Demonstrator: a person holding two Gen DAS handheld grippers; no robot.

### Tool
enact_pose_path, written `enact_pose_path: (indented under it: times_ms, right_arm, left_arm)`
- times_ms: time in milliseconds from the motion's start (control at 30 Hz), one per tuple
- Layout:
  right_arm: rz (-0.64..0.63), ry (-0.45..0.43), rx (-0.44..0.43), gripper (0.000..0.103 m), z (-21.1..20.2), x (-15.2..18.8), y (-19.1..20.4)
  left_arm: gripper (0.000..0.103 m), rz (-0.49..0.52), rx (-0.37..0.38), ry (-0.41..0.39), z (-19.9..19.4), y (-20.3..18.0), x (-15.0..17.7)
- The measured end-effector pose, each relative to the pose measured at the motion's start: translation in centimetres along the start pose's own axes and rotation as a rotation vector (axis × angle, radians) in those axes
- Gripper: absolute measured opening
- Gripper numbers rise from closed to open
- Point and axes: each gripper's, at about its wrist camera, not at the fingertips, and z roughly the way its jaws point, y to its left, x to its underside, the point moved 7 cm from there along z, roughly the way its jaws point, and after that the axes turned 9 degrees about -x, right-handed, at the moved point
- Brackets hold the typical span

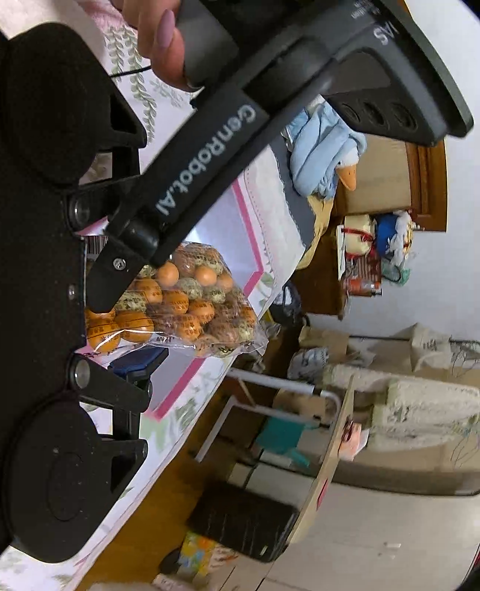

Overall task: Organize snacks
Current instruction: 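Lift the nut bags and carry them over the pink box with both tools, then lower the nut bags into the pink box and open both tools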

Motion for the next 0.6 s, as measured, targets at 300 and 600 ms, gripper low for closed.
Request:
enact_pose_path:
  times_ms: [300, 600]
  right_arm:
    - [0.036, 0.045, -0.078, 0.068, 6.9, 0.4, -2.3]
    - [0.120, 0.053, -0.018, 0.078, 7.7, 1.6, -4.0]
  left_arm:
    - [0.058, -0.121, -0.031, 0.071, 5.8, 5.4, -2.7]
    - [0.061, -0.125, -0.118, 0.014, 6.2, 6.1, -2.7]
